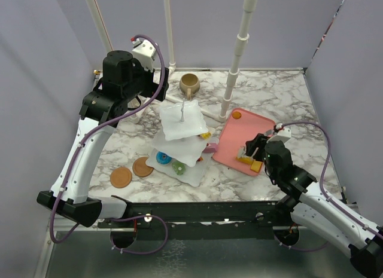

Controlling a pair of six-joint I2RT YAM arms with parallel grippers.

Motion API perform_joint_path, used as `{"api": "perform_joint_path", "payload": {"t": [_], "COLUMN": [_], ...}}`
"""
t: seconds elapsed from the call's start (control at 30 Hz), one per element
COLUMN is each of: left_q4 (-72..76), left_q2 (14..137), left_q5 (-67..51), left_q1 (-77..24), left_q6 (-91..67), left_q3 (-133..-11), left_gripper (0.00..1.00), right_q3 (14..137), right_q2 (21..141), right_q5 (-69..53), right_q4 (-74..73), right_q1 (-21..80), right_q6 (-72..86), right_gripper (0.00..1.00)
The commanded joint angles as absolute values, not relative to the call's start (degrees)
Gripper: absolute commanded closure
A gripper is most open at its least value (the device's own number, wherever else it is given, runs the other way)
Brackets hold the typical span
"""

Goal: Serve the afternoon tea
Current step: Pick up the desert from the tray.

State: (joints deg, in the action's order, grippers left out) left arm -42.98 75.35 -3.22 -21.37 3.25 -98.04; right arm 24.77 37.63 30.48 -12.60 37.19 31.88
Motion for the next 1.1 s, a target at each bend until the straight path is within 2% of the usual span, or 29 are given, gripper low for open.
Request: {"api": "perform_joint_path", "payload": {"t": [0.0,0.4,0.8,1.07], "left_q4": [-43.6,-43.6,-44.2,-45.2], "left_q2": [75.2,75.1,75.3,75.2], "left_q5": [-4.3,-4.4,-4.3,-4.2], "left_q1": [-21.0,-21.0,-21.0,-21.0], "left_q6": [2.9,2.8,3.3,3.6], "left_q3": [-99.7,-99.8,-100.1,-101.4], "left_gripper": [0.01,0.01,0.01,0.01], "right_q3": [23.7,26.3,23.6,22.7], "right_q2": [38.7,42.7,37.7,42.4], "right_q5": [27.6,24.4,23.1,21.5], "right_q4": [-10.7,-4.8,-1.5,3.4], "right_q1": [37.5,37.6,37.6,37.6], "right_q6": [32.3,32.5,23.7,21.9], "right_gripper": [0.38,0.38,0.33,0.33]}}
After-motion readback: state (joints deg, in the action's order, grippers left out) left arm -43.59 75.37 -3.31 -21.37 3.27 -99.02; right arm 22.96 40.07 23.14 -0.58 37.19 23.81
